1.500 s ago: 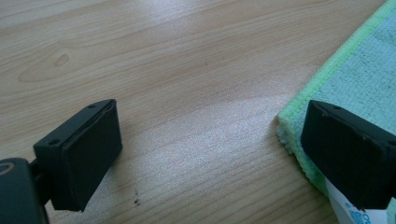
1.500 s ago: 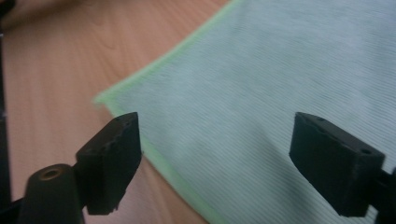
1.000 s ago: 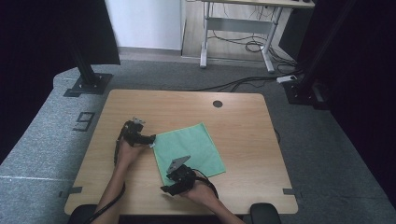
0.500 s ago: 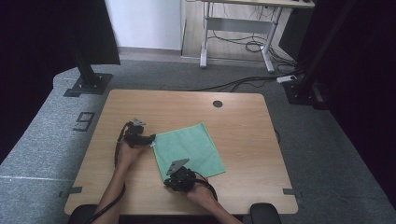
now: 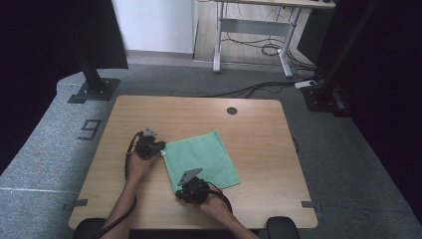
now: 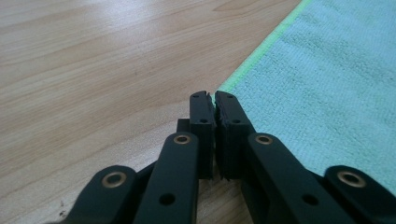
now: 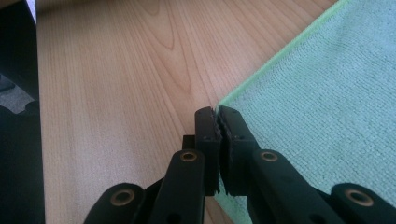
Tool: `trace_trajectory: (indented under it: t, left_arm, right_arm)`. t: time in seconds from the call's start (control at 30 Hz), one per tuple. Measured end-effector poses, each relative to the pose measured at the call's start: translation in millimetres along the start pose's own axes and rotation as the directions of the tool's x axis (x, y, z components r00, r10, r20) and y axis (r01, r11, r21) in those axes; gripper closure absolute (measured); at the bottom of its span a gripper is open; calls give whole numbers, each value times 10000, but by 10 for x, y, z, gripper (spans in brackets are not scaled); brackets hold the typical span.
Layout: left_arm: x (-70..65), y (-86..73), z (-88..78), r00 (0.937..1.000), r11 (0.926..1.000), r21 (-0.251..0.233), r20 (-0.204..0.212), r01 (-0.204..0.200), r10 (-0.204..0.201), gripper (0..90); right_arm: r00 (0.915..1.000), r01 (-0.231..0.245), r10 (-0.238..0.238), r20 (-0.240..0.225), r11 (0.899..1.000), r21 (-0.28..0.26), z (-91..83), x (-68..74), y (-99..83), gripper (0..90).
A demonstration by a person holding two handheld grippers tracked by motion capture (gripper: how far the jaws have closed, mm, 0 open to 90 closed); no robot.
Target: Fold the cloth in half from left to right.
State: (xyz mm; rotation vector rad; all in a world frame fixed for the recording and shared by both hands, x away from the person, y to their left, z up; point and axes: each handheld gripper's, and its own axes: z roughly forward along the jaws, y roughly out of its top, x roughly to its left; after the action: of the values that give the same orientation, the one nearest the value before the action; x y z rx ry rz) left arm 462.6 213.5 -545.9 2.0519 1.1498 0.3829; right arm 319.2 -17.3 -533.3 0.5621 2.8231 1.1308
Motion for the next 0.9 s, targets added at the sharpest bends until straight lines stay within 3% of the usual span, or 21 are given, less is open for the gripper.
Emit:
trace_trajectory:
  t: [0.17, 0.33, 0.53, 0.7, 0.9]
  left_arm:
    - [42, -20, -29, 9991, 9991, -59, 89, 411, -410, 881]
    - [62, -65, -114, 9991, 9991, 72, -49, 421, -421, 880]
    - [120, -72, -262, 9988, 9987, 95, -81, 494, -493, 881]
    - [104, 25, -313, 9990, 9990, -90, -25, 443, -443, 882]
    - [16, 195, -257, 9996, 9994, -191, 67, 272, -270, 882]
  right_arm:
    - [10000, 1, -2, -68, 10000, -76, -14, 1, 18, 861]
    - [9996, 26, -28, -268, 10000, -78, 1, 28, 55, 861]
    - [9985, 385, -390, -380, 9992, -136, 14, 109, 148, 860]
    - [9991, 313, -322, -264, 9990, -333, -91, 82, 170, 860]
    - [10000, -17, 18, 29, 9980, -633, -258, -16, 104, 860]
